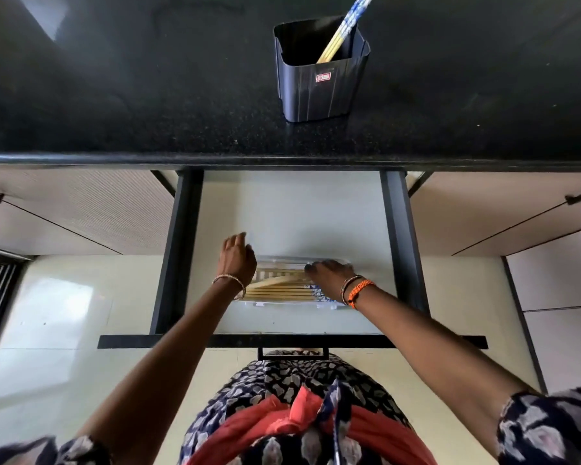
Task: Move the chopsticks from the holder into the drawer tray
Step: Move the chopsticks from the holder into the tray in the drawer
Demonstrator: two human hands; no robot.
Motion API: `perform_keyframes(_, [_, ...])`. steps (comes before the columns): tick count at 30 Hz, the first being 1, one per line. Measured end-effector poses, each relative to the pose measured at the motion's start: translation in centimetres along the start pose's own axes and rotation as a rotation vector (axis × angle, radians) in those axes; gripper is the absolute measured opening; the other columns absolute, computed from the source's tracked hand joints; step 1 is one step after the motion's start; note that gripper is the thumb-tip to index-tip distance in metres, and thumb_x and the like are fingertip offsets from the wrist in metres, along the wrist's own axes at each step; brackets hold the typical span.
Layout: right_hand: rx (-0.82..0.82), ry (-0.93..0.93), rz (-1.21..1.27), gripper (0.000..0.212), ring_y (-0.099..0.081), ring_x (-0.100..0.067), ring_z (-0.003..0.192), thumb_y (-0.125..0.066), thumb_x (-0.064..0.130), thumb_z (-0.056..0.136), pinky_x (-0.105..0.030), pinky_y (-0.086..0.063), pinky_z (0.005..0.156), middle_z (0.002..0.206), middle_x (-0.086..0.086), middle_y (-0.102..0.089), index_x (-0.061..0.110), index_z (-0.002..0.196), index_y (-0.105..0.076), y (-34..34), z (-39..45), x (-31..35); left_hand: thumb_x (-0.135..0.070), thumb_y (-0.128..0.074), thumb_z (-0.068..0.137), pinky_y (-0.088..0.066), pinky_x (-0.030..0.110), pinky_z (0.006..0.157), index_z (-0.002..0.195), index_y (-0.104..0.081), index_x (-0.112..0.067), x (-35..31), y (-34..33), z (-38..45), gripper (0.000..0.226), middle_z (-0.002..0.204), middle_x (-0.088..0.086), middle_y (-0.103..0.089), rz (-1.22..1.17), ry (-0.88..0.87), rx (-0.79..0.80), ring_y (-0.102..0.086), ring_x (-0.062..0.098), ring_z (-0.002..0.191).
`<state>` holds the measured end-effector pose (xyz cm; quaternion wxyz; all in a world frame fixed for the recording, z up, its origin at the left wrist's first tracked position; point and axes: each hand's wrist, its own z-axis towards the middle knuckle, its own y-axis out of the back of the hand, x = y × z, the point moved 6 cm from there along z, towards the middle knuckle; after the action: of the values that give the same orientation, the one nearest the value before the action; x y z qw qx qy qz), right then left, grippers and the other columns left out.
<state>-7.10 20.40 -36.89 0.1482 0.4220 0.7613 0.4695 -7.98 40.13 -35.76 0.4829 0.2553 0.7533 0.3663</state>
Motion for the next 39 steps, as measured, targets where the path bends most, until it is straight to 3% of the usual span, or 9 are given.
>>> perform_keyframes(9, [-0.074, -0.033, -0.171, 0.045, -0.055, -0.040, 0.112, -0.044, -0.012, 0.082, -0.047, -0.046, 0.091, 0.121, -0.023, -0.054, -0.005, 0.126, -0.041, -1.0, 1.9, 2.1, 0.003, -0.047, 0.078, -0.031, 0.046, 0.110, 0.146, -0.011, -0.007, 2.2, -3.0, -1.9, 0.077, 0.151, 0.016, -0.018, 0.123, 0.030, 0.206, -0.023, 0.035, 0.136])
perform_keyframes(13, [-0.191, 0.004, -0.342, 0.032, -0.068, -0.018, 0.073, -0.082, 0.013, 0.047, -0.023, -0.055, 0.059, 0.074, -0.002, -0.070, 0.014, 0.077, -0.071, 0.5, 1.0, 3.1, 0.006, -0.046, 0.077, -0.032, 0.047, 0.111, 0.147, -0.007, -0.010, 2.4, -2.8, -2.2, 0.081, 0.154, 0.013, -0.013, 0.135, 0.034, 0.205, -0.016, 0.032, 0.140])
perform_keyframes(16, [-0.061, 0.054, -0.112, 0.040, -0.050, -0.032, 0.123, -0.050, -0.001, 0.085, -0.041, -0.048, 0.094, 0.128, -0.019, -0.055, -0.002, 0.125, -0.050, -1.4, 1.8, 2.4, 0.004, -0.046, 0.078, -0.030, 0.048, 0.112, 0.148, -0.005, -0.011, 2.3, -2.9, -2.1, 0.082, 0.156, 0.012, -0.010, 0.140, 0.041, 0.209, -0.011, 0.030, 0.142])
perform_keyframes(18, [0.077, 0.008, 0.090, 0.051, -0.026, -0.033, 0.141, -0.037, 0.014, 0.097, -0.043, -0.027, 0.113, 0.152, -0.020, -0.028, 0.001, 0.145, -0.023, -2.6, 2.0, 2.0, 0.001, -0.047, 0.080, -0.030, 0.049, 0.111, 0.148, -0.002, -0.012, 2.3, -2.9, -2.1, 0.082, 0.156, 0.011, -0.008, 0.163, 0.052, 0.213, -0.009, 0.029, 0.143])
perform_keyframes(21, [0.200, -0.049, 0.202, 0.064, -0.001, -0.026, 0.149, -0.027, 0.042, 0.099, -0.043, -0.003, 0.120, 0.161, -0.011, -0.001, 0.011, 0.150, -0.004, -4.0, 2.0, 1.9, -0.003, -0.048, 0.082, -0.033, 0.051, 0.109, 0.148, 0.002, -0.014, 2.4, -2.9, -2.2, 0.084, 0.157, 0.011, -0.003, 0.219, 0.062, 0.226, -0.008, 0.029, 0.143])
perform_keyframes(23, [0.213, -0.058, 0.209, 0.066, -0.002, -0.025, 0.149, -0.022, 0.048, 0.097, -0.043, -0.002, 0.120, 0.161, -0.009, -0.004, 0.012, 0.150, -0.008, -3.7, 1.8, 2.0, -0.004, -0.049, 0.082, -0.031, 0.052, 0.110, 0.148, 0.002, -0.015, 2.3, -3.0, -2.3, 0.084, 0.157, 0.010, -0.002, 0.230, 0.082, 0.235, -0.006, 0.030, 0.144])
perform_keyframes(27, [-0.061, 0.012, 0.295, 0.036, -0.054, -0.034, 0.119, -0.040, 0.025, 0.094, -0.038, -0.045, 0.098, 0.131, -0.015, -0.057, 0.012, 0.125, -0.052, 1.7, 1.1, 1.8, -0.008, -0.050, 0.083, -0.035, 0.049, 0.105, 0.141, -0.028, -0.015, 0.6, -1.4, -1.4, 0.063, 0.152, 0.012, -0.025, 0.214, 0.025, 0.156, -0.027, 0.030, 0.138])
perform_keyframes(30, [-0.256, 0.024, 0.347, 0.031, -0.065, -0.030, 0.102, -0.043, 0.014, 0.089, -0.036, -0.052, 0.086, 0.114, -0.011, -0.070, 0.018, 0.111, -0.065, 7.7, 0.3, 0.5, -0.008, -0.048, 0.084, -0.052, 0.040, 0.083, 0.099, -0.067, -0.017, -2.3, 2.1, 0.6, 0.026, 0.111, 0.011, -0.069, 0.021, -0.036, -0.015, -0.063, 0.032, 0.102])
perform_keyframes(39, [-0.776, 0.015, 0.473, 0.031, -0.066, -0.026, 0.098, -0.044, -0.001, 0.084, -0.037, -0.052, 0.086, 0.102, -0.010, -0.073, 0.007, 0.098, -0.071, 25.6, -2.8, -5.6, 0.002, -0.042, 0.083, -0.046, 0.025, 0.060, 0.073, -0.064, -0.018, -14.8, 11.1, 7.1, 0.031, 0.077, 0.004, -0.069, -0.348, -0.260, -0.116, -0.061, 0.015, 0.061])
